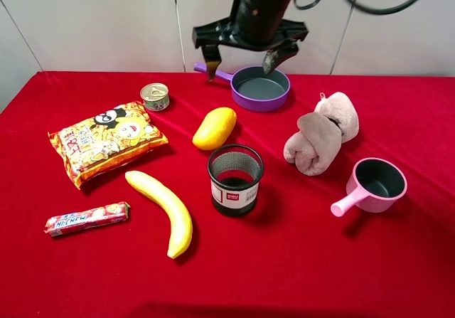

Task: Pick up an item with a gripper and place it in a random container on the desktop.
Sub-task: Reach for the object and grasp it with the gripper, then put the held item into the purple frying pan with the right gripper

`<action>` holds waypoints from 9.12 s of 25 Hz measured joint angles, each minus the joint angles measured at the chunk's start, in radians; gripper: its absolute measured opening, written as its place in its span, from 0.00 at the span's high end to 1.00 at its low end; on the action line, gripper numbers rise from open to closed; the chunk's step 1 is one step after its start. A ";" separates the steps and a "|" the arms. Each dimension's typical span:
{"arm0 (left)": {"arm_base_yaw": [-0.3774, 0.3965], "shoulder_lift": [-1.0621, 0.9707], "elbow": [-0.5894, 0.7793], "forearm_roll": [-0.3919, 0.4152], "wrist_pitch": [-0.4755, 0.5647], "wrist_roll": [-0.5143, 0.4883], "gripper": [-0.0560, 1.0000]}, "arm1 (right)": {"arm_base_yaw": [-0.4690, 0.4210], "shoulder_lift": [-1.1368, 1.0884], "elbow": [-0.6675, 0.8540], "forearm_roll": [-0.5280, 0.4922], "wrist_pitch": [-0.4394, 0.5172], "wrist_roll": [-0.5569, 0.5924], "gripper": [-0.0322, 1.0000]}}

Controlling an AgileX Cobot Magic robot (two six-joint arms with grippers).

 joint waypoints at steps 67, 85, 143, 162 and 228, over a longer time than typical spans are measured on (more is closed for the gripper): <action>0.000 0.000 0.000 0.030 0.000 0.000 0.02 | 0.056 0.366 -0.087 -0.101 -0.200 0.426 0.30; 0.000 0.000 0.000 0.032 0.000 0.000 0.02 | 0.057 0.378 -0.087 -0.131 -0.242 0.427 0.30; 0.000 0.000 0.000 0.051 0.000 0.000 0.02 | 0.067 0.420 -0.087 -0.158 -0.292 0.427 0.32; 0.000 0.000 0.000 0.052 0.000 0.000 0.02 | 0.067 0.420 -0.087 -0.161 -0.270 0.337 0.51; 0.000 0.000 0.000 0.054 0.000 0.000 0.02 | -0.195 0.308 -0.087 -0.334 -0.645 -0.486 0.51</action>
